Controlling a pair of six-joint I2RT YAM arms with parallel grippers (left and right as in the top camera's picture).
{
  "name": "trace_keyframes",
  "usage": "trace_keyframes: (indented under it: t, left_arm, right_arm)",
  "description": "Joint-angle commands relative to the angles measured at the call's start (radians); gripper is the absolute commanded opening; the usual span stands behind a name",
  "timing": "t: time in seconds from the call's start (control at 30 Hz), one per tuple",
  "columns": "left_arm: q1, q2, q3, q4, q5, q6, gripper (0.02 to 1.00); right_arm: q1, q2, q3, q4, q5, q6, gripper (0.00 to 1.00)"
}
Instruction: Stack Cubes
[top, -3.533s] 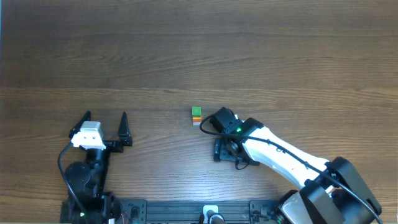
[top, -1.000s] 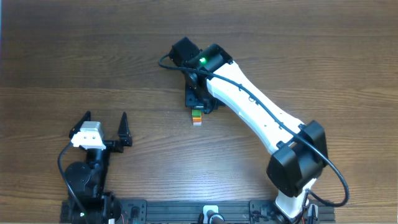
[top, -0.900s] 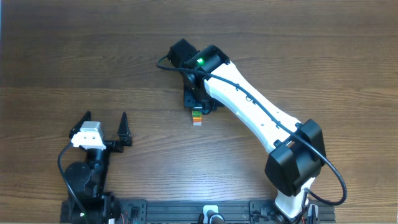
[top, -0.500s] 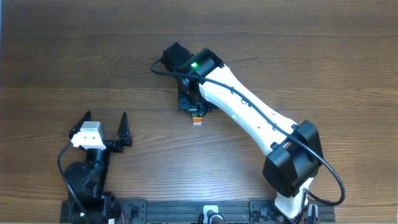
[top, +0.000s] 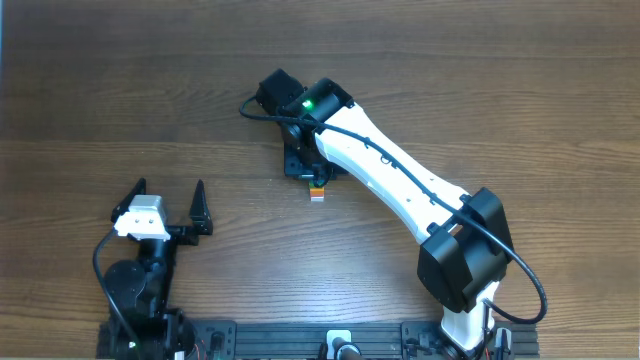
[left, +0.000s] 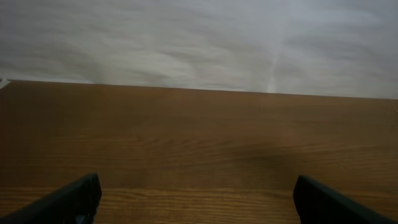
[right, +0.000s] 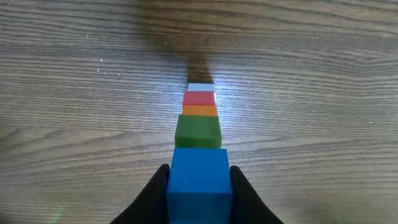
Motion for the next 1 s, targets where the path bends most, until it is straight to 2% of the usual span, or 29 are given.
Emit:
trace_keyframes:
  t: [0.03, 1.0]
  left_arm:
    - [0.003, -0.007, -0.005, -0.001, 0.009, 0.011, 0.998]
    - [0.003, -0.007, -0.005, -0.001, 0.009, 0.011, 1.0]
  right_arm:
    - [0.01, 0.014, 0.024, 0.004, -0.002, 0.011, 0.009]
    - [0.011, 0.039, 0.019, 0.017, 0.018, 0.029, 0.012]
